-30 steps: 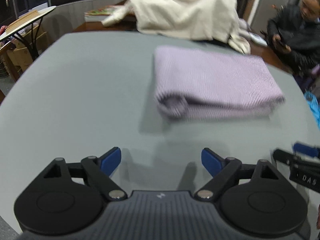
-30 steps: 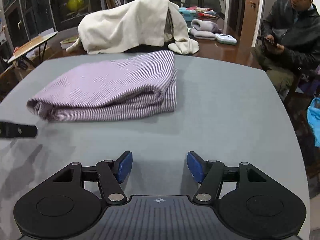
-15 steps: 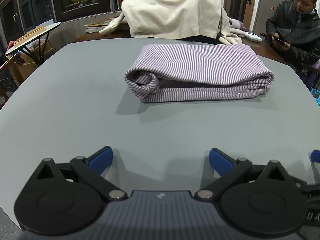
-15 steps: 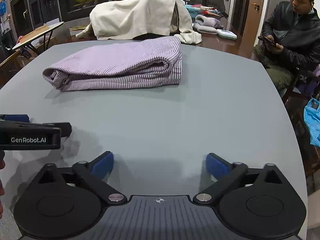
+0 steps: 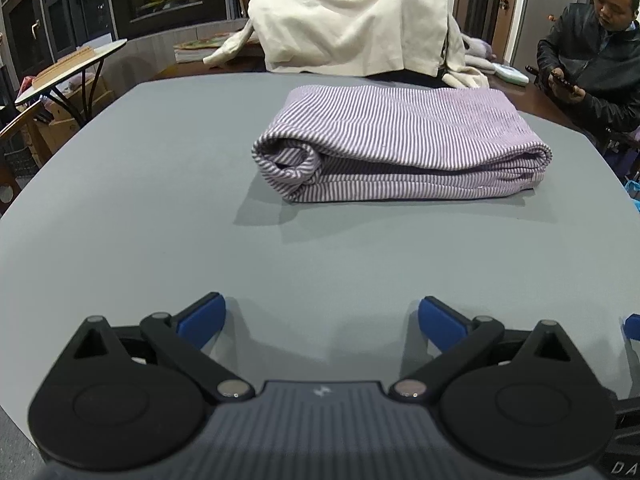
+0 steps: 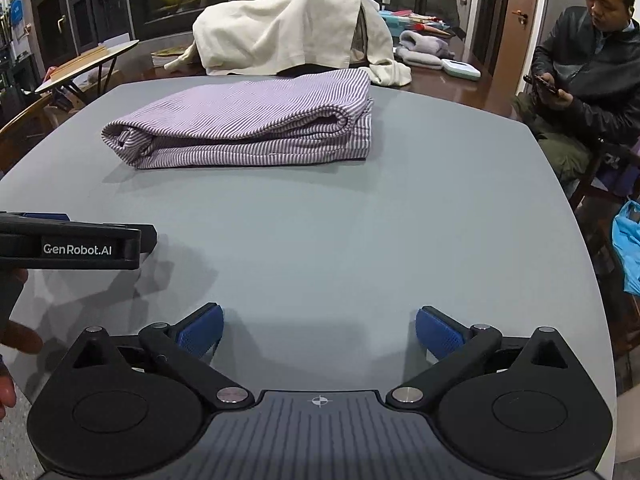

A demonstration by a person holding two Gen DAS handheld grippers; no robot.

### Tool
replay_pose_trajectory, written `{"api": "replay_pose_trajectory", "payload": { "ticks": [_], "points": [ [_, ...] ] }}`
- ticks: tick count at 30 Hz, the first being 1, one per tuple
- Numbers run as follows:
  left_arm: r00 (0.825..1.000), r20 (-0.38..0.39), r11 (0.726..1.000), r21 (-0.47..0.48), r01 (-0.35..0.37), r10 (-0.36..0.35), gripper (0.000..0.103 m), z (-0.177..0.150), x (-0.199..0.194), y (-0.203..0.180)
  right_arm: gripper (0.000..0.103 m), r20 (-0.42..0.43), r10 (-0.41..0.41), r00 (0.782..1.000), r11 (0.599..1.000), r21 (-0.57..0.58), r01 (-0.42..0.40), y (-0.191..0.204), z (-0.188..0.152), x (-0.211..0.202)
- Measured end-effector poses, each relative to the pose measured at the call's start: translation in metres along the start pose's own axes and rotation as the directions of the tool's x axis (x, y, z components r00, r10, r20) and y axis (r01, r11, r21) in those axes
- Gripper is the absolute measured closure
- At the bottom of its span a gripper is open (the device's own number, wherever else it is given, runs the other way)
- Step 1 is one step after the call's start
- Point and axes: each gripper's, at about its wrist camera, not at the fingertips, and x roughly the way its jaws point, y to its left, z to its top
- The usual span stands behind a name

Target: Fold clothes

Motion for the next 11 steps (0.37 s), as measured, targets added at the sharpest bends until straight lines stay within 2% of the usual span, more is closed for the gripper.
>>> {"api": "replay_pose_trajectory", "payload": {
  "ticks": [4, 11],
  "points": [
    [0.999, -0.034, 1.000, 0.008, 0.005, -0.004, 0.000, 0.0043, 0.0012, 0.0002, 0.000, -0.007, 0.000, 1.000, 1.000, -0.001, 0.000, -0.0002, 0.0013, -0.0003],
    [0.999, -0.034, 1.000, 0.018, 0.012, -0.011, 0.000, 0.0021, 0.0003, 0.0001, 0.000, -0.015, 0.001, 1.000, 1.000, -0.001, -0.001, -0.0007, 0.0023, 0.0009]
  ]
}}
